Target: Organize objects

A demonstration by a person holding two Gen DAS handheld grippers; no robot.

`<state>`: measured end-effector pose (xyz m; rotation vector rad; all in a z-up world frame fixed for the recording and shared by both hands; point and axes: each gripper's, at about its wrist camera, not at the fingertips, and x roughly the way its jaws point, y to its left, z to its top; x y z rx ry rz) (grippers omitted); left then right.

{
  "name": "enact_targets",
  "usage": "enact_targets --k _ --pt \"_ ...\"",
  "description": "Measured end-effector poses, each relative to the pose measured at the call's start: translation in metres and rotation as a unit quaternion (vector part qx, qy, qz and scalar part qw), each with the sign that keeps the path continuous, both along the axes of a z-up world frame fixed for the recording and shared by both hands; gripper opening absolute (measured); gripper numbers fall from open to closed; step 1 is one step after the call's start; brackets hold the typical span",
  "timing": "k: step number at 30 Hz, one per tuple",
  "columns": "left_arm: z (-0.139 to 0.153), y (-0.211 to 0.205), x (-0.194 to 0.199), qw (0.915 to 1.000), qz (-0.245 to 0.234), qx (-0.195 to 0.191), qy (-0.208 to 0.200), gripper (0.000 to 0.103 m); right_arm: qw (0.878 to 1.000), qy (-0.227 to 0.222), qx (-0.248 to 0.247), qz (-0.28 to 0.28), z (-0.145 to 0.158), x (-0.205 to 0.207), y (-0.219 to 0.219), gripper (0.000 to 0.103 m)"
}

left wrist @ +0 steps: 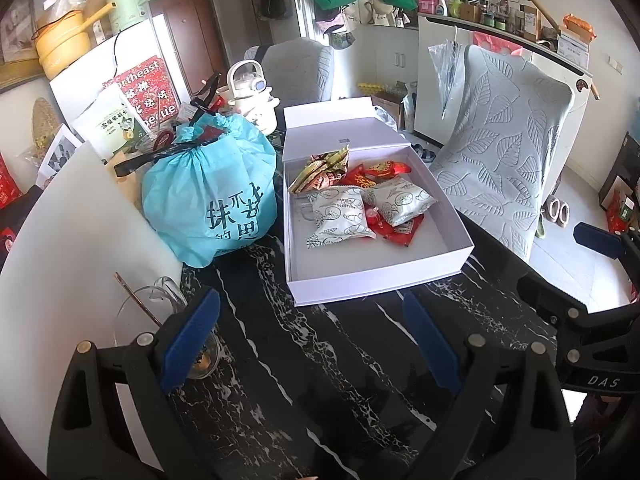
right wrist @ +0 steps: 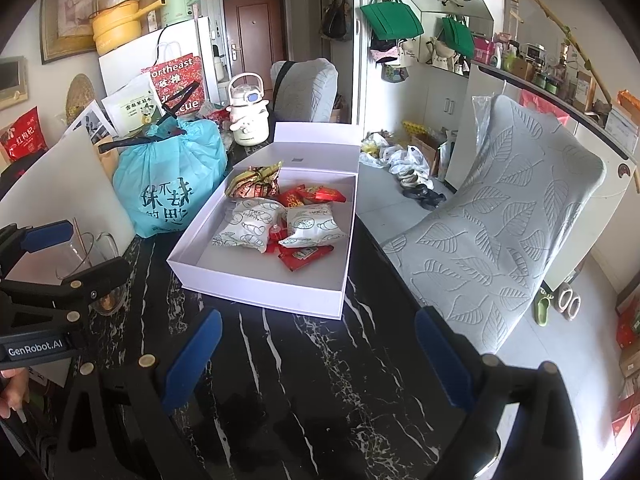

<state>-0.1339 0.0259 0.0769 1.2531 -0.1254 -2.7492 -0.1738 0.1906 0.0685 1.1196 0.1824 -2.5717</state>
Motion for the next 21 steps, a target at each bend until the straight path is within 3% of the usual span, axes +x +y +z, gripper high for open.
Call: enact_targets --k 21 --pt "-0.0028 0.0001 -0.0007 1.0 -0.006 -0.005 -0.006 0.093 1.0 -0.01 0.003 -0.001 -0.0056 0.0006 -0.0017 0.098"
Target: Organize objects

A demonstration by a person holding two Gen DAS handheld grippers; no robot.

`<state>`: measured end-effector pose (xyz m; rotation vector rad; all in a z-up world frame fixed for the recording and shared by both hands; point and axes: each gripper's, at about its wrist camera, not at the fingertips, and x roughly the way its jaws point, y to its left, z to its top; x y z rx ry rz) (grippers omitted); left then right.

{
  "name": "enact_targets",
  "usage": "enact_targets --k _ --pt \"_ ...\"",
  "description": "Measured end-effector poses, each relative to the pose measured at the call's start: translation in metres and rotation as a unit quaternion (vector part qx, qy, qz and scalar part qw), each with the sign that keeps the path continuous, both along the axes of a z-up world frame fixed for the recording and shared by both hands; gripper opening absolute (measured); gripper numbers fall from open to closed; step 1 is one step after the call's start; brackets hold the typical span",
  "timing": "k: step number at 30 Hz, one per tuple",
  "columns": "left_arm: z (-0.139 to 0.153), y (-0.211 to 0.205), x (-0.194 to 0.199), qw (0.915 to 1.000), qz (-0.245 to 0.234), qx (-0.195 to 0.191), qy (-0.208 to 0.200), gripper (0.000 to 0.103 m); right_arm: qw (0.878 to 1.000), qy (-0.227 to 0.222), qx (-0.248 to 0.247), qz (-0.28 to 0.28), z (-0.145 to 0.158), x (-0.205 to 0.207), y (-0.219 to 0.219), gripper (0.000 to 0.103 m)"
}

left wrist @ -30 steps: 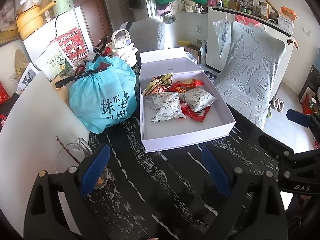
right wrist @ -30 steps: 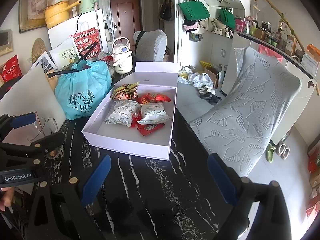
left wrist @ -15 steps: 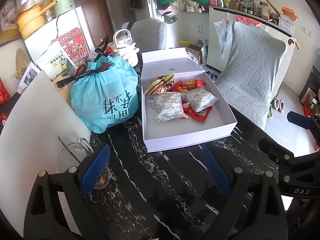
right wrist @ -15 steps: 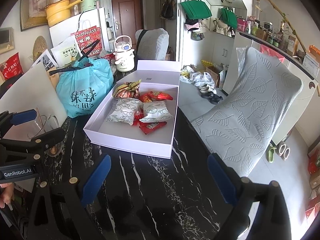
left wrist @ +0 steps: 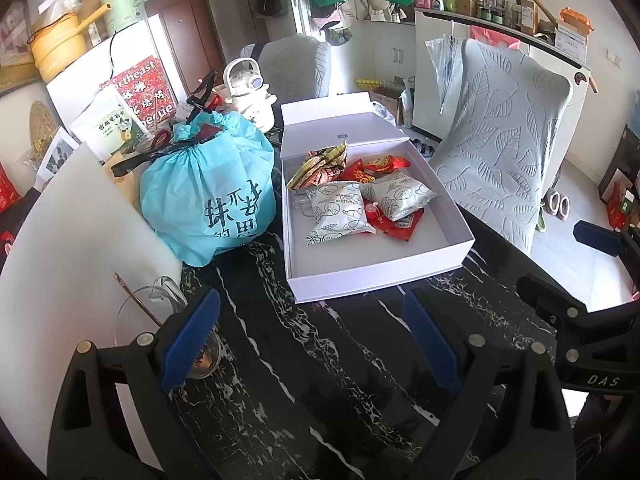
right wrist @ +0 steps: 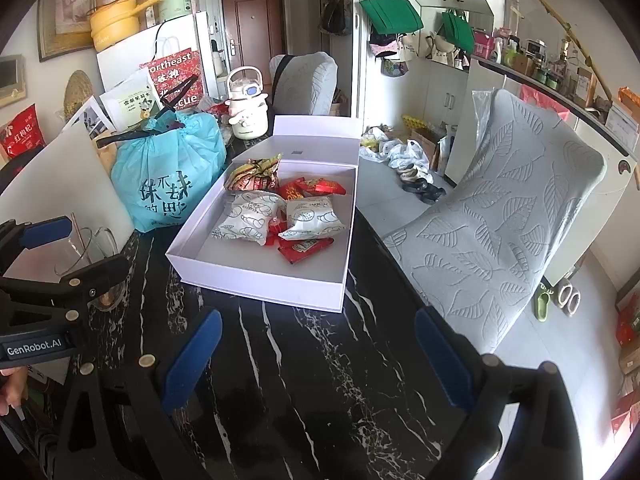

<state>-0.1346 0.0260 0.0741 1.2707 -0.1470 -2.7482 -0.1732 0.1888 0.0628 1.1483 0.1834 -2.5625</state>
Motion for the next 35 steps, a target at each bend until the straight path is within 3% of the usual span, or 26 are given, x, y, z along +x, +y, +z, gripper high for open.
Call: enact_targets --k 35 --pt "-0.0069 0.0025 -0.0062 0.9999 -0.012 -0.008 -0.006 0.093 1.0 -0.015 0.002 0.002 -0.0085 -0.0048 -0.0006 0.098"
